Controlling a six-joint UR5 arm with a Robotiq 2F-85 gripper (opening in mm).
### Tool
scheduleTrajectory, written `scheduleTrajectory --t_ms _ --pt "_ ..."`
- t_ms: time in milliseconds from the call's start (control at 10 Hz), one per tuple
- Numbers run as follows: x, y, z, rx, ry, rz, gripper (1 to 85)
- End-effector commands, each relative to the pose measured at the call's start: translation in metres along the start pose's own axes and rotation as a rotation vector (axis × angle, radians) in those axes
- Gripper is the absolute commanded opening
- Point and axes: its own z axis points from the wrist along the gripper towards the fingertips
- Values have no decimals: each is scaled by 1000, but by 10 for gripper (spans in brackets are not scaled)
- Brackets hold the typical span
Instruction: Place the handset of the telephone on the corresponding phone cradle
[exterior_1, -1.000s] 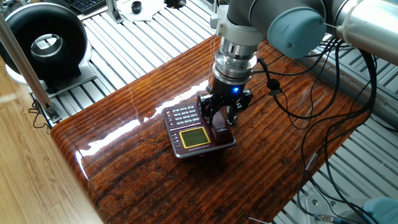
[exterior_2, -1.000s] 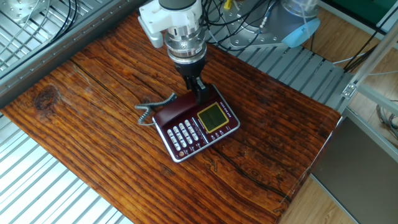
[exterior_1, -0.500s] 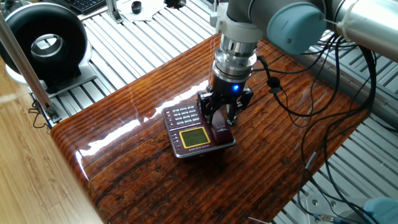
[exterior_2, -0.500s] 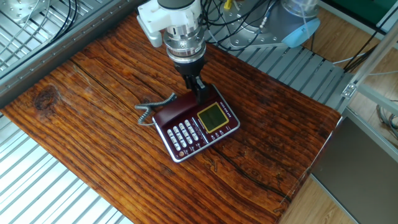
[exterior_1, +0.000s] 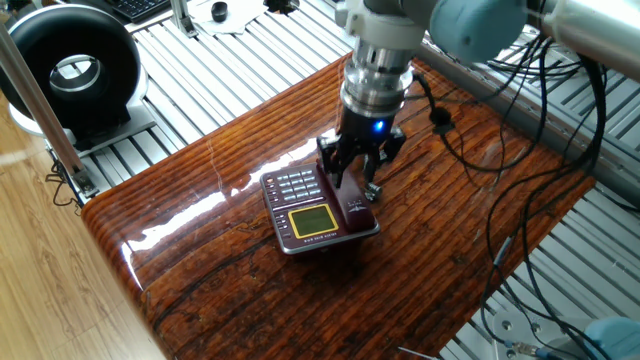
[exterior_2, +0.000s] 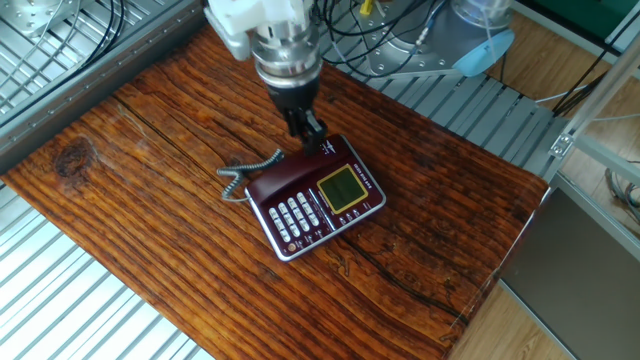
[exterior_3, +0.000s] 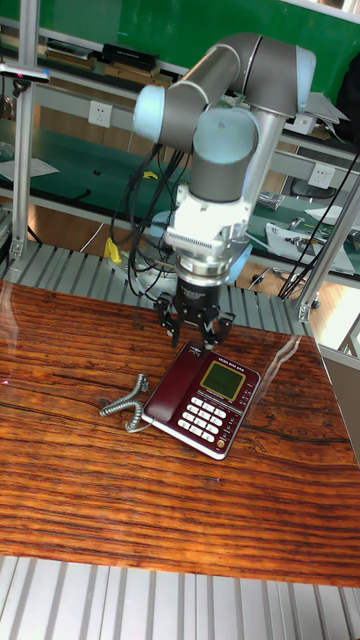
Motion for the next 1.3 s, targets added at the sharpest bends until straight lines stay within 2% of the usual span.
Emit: scheduleTrajectory --t_ms 0,200,400,600,700,800,1000,1200 --pt "-20 -27 -31 65 -46 -118 23" --pt "-23 -30 -39 68 -65 -140 17" --pt "-30 -44 -40 132 -83 -184 17" --pt "-48 -32 -40 97 -152 -203 17" --pt "-53 -30 -39 91 -168 -210 17" --pt "-56 -35 -37 110 -158 -212 17" --pt "-55 -30 -36 104 -118 -202 20" --pt "-53 -32 -35 108 -104 -209 20"
